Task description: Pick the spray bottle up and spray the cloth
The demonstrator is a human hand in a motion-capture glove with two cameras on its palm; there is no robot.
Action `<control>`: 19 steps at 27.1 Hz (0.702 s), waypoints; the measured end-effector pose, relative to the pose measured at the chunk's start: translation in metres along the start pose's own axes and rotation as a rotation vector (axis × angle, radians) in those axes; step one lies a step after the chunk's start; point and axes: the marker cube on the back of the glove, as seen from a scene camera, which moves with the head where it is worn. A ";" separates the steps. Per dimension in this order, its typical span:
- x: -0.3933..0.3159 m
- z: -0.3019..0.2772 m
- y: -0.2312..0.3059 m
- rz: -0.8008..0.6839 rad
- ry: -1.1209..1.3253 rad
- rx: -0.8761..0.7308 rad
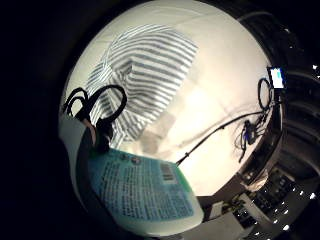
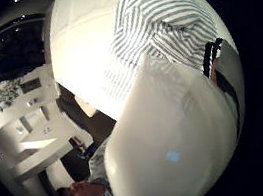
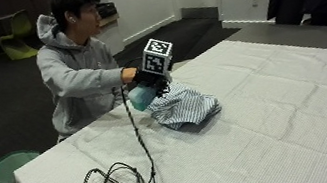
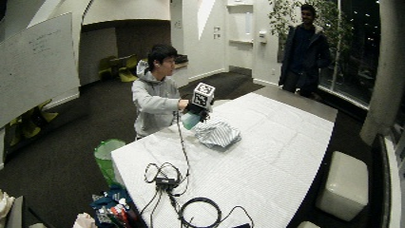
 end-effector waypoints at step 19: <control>-0.023 -0.012 -0.001 -0.002 0.096 0.003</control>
